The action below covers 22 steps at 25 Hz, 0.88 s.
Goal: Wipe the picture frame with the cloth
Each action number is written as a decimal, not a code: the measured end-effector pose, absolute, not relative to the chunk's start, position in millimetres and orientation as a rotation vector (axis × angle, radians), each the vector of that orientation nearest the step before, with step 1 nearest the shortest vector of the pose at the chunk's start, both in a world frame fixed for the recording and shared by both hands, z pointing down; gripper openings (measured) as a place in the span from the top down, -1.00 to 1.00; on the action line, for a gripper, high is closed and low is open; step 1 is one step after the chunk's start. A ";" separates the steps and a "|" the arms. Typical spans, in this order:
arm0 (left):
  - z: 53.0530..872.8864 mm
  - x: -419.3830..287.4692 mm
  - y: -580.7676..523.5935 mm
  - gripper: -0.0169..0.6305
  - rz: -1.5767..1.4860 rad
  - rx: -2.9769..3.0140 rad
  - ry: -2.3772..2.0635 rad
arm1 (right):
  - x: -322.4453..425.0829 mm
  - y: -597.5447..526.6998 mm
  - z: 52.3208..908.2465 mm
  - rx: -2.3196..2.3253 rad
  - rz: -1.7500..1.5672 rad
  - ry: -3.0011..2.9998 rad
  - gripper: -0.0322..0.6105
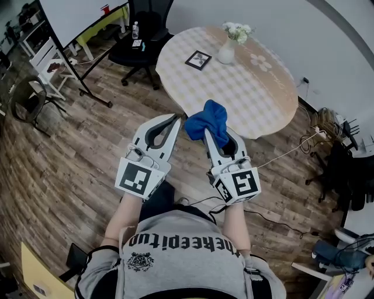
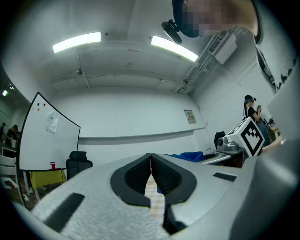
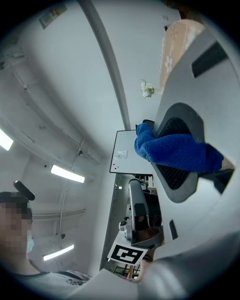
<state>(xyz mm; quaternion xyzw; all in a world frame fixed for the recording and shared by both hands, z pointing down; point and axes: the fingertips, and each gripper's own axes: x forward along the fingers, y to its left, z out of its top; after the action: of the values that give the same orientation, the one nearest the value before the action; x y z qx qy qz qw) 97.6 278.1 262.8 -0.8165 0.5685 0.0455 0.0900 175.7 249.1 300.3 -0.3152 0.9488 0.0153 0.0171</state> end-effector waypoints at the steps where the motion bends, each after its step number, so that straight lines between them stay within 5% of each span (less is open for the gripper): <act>1: 263.1 94.0 272.9 0.89 0.140 -2.432 1.687 | 171.2 244.3 300.3 -0.981 0.051 2.949 0.59; 22: 258.6 -16.3 124.9 0.89 0.176 -2.553 1.506 | 62.5 109.0 292.2 -1.172 0.063 2.852 0.60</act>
<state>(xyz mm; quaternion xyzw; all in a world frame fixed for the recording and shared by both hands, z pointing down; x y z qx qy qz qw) -16.3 124.9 258.6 -0.8565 0.5054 0.0590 0.0861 62.5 109.0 292.2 -0.3798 0.9244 0.0204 0.0290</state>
